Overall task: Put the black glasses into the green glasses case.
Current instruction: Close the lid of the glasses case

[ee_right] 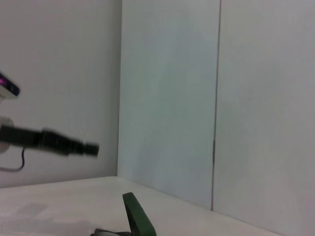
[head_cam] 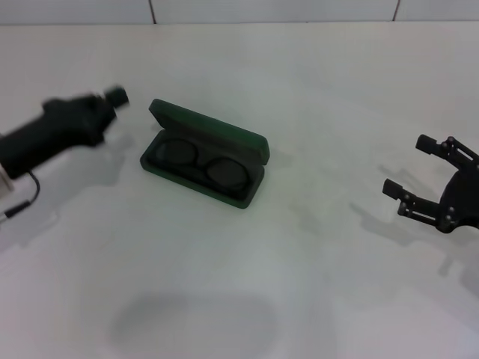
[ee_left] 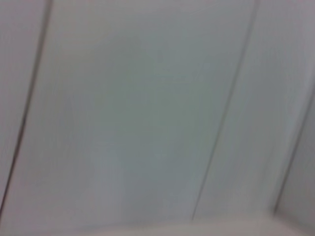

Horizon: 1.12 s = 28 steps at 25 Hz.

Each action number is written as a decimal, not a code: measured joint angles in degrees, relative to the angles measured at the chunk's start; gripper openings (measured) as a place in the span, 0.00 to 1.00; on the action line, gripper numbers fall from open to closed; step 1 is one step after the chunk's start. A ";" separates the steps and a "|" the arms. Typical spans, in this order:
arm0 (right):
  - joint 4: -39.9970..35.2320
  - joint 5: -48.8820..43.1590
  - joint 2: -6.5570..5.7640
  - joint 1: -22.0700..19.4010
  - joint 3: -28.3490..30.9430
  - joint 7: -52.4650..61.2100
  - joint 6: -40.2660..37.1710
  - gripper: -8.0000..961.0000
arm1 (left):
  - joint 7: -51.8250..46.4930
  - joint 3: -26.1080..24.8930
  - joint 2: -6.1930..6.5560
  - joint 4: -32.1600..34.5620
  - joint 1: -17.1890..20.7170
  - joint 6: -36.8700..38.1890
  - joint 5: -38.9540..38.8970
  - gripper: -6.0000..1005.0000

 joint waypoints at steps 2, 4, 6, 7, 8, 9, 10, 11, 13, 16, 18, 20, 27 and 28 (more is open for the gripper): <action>0.04 -0.01 0.00 -0.15 0.04 0.00 -0.01 0.91 | -2.83 0.43 0.19 1.50 0.05 1.19 -2.15 0.09; 0.08 -0.01 0.01 -0.29 0.06 0.00 -0.01 0.91 | -6.09 1.35 0.26 4.61 -0.14 1.22 -1.22 0.09; 0.08 -0.01 0.11 -0.21 -0.04 0.00 -0.02 0.91 | -10.60 2.40 0.13 7.92 -0.96 -0.29 2.26 0.09; 0.08 -0.01 0.16 -0.16 -0.09 0.00 -0.02 0.91 | -13.88 3.28 0.05 9.40 -1.60 -1.98 4.20 0.09; 0.08 -0.01 0.21 -0.10 -0.09 0.00 -0.02 0.91 | -17.55 4.61 -0.03 11.05 -2.27 -4.18 6.12 0.09; 0.08 -0.01 0.21 -0.10 -0.09 0.00 -0.02 0.91 | -20.30 5.96 -0.05 12.26 -2.59 -6.03 7.26 0.09; 0.08 -0.01 0.24 -0.09 -0.09 0.00 -0.02 0.91 | -24.26 8.39 -0.07 14.47 -2.91 -9.16 8.74 0.09; 0.08 -0.01 0.25 -0.20 0.03 0.00 -0.02 0.91 | -27.80 10.73 -0.08 16.38 -3.09 -11.98 9.85 0.09; 0.08 -0.01 0.25 -0.30 0.09 0.00 -0.01 0.91 | -33.91 15.45 -0.03 20.26 -3.05 -17.49 12.56 0.09; 0.08 -0.01 0.26 -0.32 0.10 0.00 -0.01 0.91 | -43.57 24.02 -0.06 27.58 -2.67 -26.22 19.83 0.09; 0.08 -0.01 0.24 -0.31 0.11 0.00 -0.01 0.91 | -47.93 29.45 -0.09 30.15 -2.48 -31.22 24.03 0.09; 0.08 -0.01 0.21 -0.31 0.11 0.00 -0.01 0.91 | -50.27 33.79 -0.11 31.03 -2.23 -35.56 26.59 0.09; 0.08 -0.01 0.10 -0.27 0.18 0.00 0.48 0.91 | -51.39 39.12 -0.24 26.35 -2.90 -42.19 27.02 0.09; 0.08 -0.01 0.09 -0.18 0.16 0.00 0.65 0.91 | -51.67 39.18 -0.28 25.61 -3.40 -42.42 27.01 0.09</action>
